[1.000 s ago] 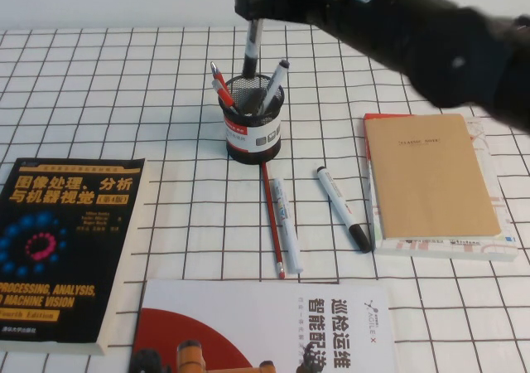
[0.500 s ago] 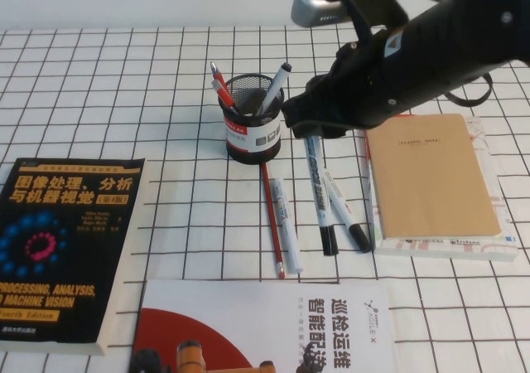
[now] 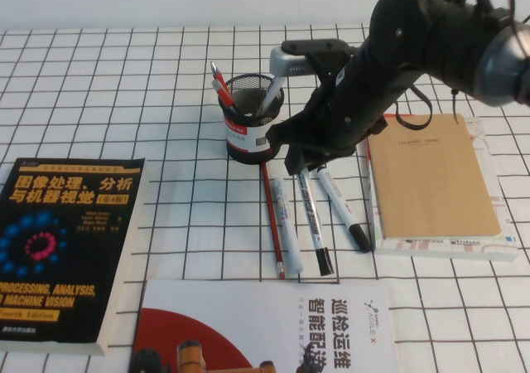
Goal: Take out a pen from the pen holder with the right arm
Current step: 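Take a marker out of the pen holder and lay it on the table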
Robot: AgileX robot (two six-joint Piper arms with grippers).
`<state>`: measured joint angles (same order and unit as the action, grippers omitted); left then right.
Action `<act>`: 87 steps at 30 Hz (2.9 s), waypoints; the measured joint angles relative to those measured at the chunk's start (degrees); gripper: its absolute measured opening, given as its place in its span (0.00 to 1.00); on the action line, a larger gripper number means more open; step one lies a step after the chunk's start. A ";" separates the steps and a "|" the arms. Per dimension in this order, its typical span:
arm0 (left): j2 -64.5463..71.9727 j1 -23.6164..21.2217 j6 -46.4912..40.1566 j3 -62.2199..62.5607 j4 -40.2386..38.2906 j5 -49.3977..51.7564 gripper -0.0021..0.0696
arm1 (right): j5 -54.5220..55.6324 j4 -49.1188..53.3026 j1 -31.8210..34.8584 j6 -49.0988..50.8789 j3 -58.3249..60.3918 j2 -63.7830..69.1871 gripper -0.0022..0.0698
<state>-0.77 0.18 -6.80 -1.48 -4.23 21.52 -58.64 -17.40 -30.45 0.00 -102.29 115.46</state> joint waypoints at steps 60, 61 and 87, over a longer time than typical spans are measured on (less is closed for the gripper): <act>0.00 0.00 0.00 0.00 0.00 0.00 0.02 | 3.42 6.31 -2.09 0.00 17.74 -24.57 0.02; 0.00 0.00 0.00 0.00 0.00 0.00 0.02 | 3.30 6.53 -2.09 0.00 20.08 -27.44 0.02; 0.00 0.00 0.00 0.00 0.00 0.00 0.02 | 0.33 13.61 -1.24 0.00 50.54 -65.10 0.01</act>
<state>-0.77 0.18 -6.80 -1.48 -4.23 21.52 -58.30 -3.80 -31.69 0.00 -51.75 50.36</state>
